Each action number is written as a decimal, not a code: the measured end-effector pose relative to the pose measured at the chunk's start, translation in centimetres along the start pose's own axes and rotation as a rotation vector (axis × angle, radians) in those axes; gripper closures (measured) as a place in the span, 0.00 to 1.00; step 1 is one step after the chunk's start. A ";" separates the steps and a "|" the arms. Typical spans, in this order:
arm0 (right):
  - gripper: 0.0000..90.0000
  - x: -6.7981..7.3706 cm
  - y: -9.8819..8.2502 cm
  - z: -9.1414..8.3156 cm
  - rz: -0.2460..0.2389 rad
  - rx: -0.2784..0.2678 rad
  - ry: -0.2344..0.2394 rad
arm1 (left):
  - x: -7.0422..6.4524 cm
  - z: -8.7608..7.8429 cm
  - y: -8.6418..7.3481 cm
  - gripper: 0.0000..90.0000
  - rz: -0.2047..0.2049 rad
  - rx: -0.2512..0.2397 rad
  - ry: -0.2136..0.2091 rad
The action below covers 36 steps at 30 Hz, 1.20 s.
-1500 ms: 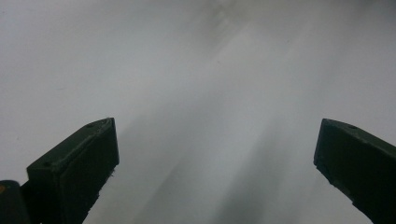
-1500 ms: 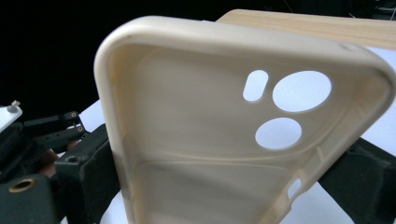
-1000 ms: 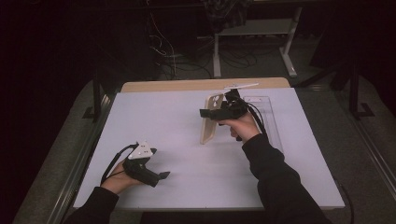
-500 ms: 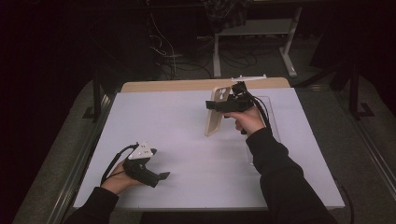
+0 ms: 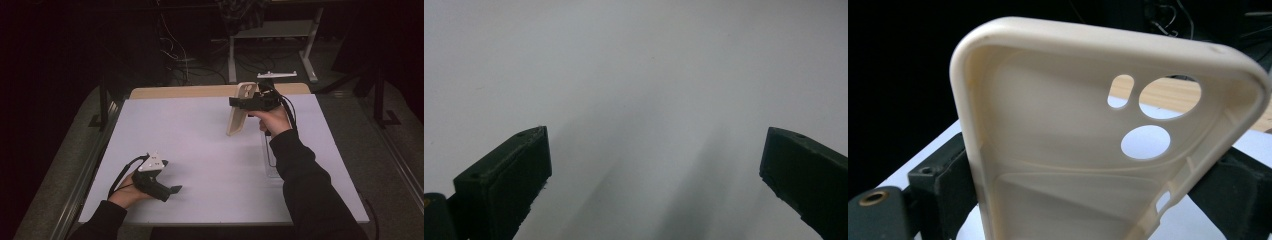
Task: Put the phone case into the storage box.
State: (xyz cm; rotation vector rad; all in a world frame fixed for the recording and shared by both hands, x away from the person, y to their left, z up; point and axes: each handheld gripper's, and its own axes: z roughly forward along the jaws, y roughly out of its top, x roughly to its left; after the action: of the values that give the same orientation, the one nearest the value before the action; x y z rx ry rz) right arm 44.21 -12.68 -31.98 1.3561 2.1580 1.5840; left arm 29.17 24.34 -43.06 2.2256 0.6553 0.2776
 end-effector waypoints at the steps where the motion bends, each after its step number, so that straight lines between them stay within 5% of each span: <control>1: 0.08 -0.1 0.1 -0.2 0.001 -0.003 -0.005 | 0.0 0.0 0.0 0.00 -0.001 0.000 0.000; 36: 0.08 -7.4 1.7 -4.0 0.123 -0.110 -0.296 | -0.1 0.0 0.0 0.00 0.013 0.016 -0.012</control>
State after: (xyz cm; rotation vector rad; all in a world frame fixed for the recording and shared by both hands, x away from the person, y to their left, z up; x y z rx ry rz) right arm 47.21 -20.69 -31.56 1.5986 1.8225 1.4119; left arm 29.11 24.29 -43.03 2.2458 0.6387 0.2669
